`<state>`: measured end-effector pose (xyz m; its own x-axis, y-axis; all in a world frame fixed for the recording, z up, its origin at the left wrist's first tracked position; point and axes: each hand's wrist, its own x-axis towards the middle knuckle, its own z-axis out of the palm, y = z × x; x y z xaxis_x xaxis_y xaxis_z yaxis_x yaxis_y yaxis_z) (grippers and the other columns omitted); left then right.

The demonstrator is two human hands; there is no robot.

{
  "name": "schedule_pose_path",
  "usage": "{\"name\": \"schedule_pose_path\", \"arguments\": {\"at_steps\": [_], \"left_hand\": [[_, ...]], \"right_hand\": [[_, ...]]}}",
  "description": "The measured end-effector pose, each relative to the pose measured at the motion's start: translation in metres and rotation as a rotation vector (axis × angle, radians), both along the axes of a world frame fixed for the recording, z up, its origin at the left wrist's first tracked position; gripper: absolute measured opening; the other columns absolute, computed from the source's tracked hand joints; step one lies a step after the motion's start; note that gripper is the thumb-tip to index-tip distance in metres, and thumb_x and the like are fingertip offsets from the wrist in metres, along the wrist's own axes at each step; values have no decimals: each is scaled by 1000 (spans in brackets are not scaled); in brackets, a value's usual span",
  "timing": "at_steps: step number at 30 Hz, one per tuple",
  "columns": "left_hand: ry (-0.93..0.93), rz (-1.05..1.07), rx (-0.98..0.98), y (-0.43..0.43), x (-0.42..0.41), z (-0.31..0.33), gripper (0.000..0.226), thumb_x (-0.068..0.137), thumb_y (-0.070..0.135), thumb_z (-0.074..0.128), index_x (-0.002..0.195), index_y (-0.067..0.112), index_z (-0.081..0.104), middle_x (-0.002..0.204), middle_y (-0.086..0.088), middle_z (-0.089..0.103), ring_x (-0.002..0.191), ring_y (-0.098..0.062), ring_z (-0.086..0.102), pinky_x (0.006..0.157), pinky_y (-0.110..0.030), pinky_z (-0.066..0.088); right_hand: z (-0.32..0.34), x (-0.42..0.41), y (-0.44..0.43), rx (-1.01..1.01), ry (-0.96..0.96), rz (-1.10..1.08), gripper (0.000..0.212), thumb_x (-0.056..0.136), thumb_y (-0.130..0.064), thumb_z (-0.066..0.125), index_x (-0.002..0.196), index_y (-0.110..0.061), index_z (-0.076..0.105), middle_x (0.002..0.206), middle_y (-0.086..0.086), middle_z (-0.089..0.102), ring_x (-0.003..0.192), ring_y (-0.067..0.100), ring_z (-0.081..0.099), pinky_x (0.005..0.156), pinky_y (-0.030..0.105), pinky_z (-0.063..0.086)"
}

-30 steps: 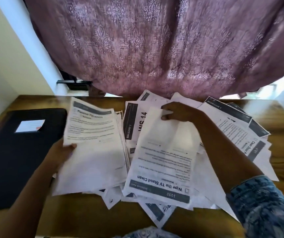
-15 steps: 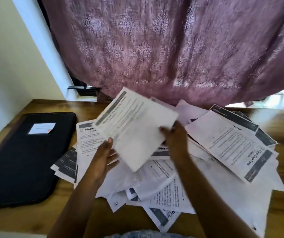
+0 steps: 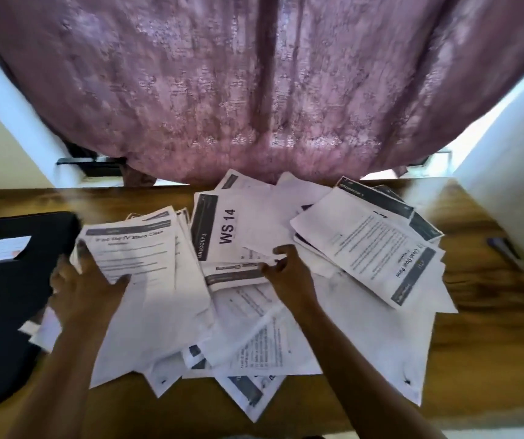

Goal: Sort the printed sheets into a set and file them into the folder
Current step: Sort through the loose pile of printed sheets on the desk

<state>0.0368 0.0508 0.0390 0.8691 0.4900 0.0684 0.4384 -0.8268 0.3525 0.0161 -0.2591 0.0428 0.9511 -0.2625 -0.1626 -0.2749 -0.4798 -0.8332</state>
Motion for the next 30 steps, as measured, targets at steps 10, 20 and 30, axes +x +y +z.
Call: {"name": "schedule_pose_path", "arguments": {"at_steps": [10,20,30], "left_hand": [[-151,-1040,-62,-267,65,-3,59,87,51,51,133,14,55,144,-14,47,132,-34,45,107,-43,36],[169,-1120,41,-396,156,-17,66,87,50,61,144,23,40,152,-3,39,139,-23,35,114,-48,27],[144,-611,-607,-414,194,-27,44,90,47,60,124,20,57,121,1,61,110,-23,57,95,-40,46]], "right_hand": [[-49,37,-193,-682,228,0,70,93,-55,40,149,-17,22,158,7,16,146,22,13,114,53,8],[-40,57,-271,-695,208,777,75,95,-46,48,152,-27,5,160,-5,-4,146,11,-9,114,51,-8],[-31,113,-294,-476,-21,742,33,97,-17,48,129,-19,57,140,-1,51,130,17,44,116,33,17]]}}
